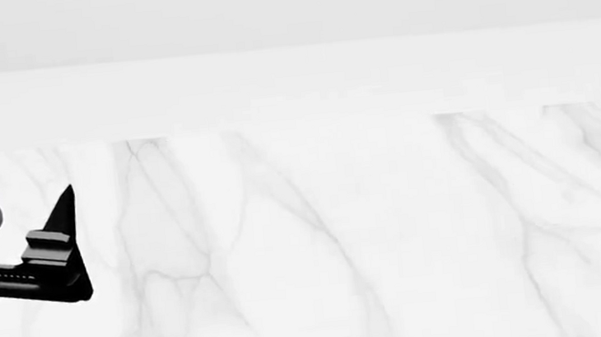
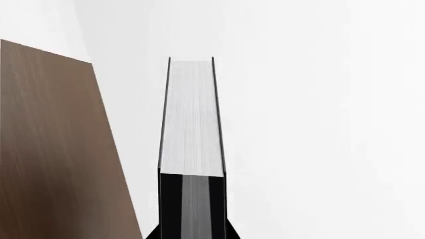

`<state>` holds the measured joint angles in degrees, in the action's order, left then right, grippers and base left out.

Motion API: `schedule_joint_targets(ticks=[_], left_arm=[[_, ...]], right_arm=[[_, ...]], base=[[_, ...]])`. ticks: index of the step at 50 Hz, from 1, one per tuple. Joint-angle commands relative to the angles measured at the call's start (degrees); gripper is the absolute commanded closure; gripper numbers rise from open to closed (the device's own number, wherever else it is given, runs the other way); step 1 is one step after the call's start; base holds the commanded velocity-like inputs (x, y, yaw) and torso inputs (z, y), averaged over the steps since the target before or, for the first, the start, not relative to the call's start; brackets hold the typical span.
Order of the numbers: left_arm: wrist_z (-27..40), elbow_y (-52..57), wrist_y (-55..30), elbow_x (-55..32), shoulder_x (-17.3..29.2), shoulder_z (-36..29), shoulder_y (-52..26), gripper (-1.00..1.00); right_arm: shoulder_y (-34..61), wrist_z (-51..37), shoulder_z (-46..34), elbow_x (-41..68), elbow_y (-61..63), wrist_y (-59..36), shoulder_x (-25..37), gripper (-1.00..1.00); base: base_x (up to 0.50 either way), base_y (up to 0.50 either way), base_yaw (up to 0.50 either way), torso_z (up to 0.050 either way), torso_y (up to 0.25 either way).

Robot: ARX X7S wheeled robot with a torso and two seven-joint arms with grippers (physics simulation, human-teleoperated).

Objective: Pick up the book on the left and place it on top of the shelf.

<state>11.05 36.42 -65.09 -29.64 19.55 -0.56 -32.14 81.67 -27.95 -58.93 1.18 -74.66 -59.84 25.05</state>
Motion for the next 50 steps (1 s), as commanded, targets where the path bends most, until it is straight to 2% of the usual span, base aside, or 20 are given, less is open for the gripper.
schedule_joint_targets(ticks=[1, 9, 25, 34, 50], left_arm=[[-0.73, -0.49, 1.86, 0.52, -0.72, 1.64, 0.77, -1.00], [-0.59, -0.45, 2.11, 0.40, -0.50, 1.77, 1.29, -1.00], [-0.40, -0.69, 2.78, 0.29, -0.20, 1.56, 1.75, -1.00], [-0.22, -0.68, 2.83, 0.06, -0.07, 1.63, 1.79, -1.00], [-0.08, -1.03, 3.45, -0.11, 0.17, 1.48, 2.04, -1.00]], right_arm=[[-1.85, -7.22, -1.39, -2.24, -0.30, -4.41, 2.54, 1.00], [-2.26, -11.13, 3.47, 0.42, -0.30, -0.98, 3.73, 1.00], [-3.97, -12.82, 9.30, 0.72, -0.31, 3.63, 3.98, 1.00], [-4.56, -12.87, 14.27, 1.72, -0.31, 5.60, 3.88, 1.00], [-5.54, -11.92, 17.63, -0.39, -0.32, 6.17, 3.19, 1.00]], base=[[0.00, 0.00, 0.00, 0.000, 0.000], [0.00, 0.00, 0.00, 0.000, 0.000], [0.00, 0.00, 0.00, 0.001, 0.001], [0.00, 0.00, 0.00, 0.000, 0.001], [0.00, 0.00, 0.00, 0.000, 0.000]])
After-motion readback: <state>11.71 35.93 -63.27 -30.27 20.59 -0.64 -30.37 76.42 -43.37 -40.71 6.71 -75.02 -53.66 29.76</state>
